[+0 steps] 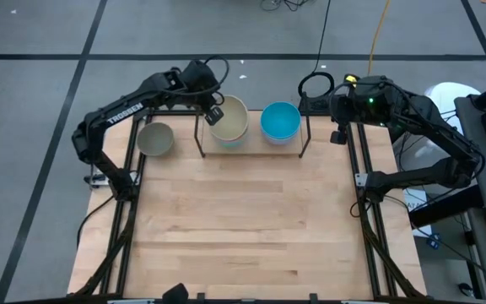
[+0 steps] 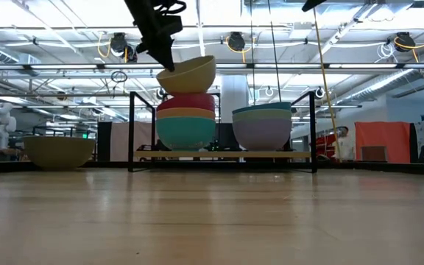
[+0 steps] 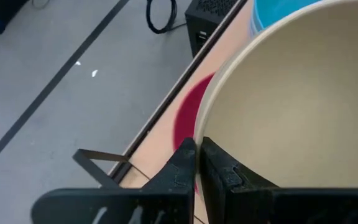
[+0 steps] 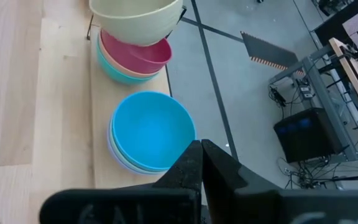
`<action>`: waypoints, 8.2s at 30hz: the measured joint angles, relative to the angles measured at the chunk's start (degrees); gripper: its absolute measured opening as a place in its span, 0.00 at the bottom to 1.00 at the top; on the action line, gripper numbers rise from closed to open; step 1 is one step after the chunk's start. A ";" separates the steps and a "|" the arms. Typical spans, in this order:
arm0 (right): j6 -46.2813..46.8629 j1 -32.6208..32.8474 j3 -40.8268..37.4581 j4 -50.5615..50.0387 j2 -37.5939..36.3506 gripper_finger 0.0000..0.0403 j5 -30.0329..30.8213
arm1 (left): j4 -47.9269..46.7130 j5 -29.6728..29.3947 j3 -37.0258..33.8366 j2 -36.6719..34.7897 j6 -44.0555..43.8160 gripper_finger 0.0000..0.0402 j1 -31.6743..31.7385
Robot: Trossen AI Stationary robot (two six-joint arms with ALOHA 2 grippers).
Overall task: Place and stack bowls onto a shelf
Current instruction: Stack the brown bowl on top of the red bowl on the shelf, then stack the gray bowl on top of the blue bowl on the shelf
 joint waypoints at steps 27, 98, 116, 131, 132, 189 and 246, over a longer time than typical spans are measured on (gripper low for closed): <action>-0.35 0.01 0.00 0.00 0.00 0.00 -0.01 | 3.20 5.42 -6.68 -0.09 -1.80 0.02 4.05; -6.10 2.78 0.00 9.01 9.42 0.00 -0.42 | -33.70 -4.52 -20.96 -14.10 -53.51 0.08 5.06; -8.09 2.77 0.00 10.32 9.40 0.00 -0.33 | -27.72 -4.82 -23.89 -14.10 -32.98 0.08 5.63; -8.09 2.77 0.00 10.29 9.40 0.00 -0.30 | -28.02 -4.28 -23.91 -14.10 -39.65 0.24 8.78; -8.09 2.76 0.00 10.29 9.40 0.00 -0.30 | -28.02 -4.28 -23.91 -14.10 -38.78 0.24 8.70; -10.84 2.75 0.00 10.73 9.38 0.00 -0.26 | -14.77 0.33 -41.48 -14.08 -31.47 0.25 4.91; -12.15 2.73 -0.02 12.33 9.38 0.00 -0.26 | -11.46 -4.45 -43.17 -14.10 -15.93 0.25 3.69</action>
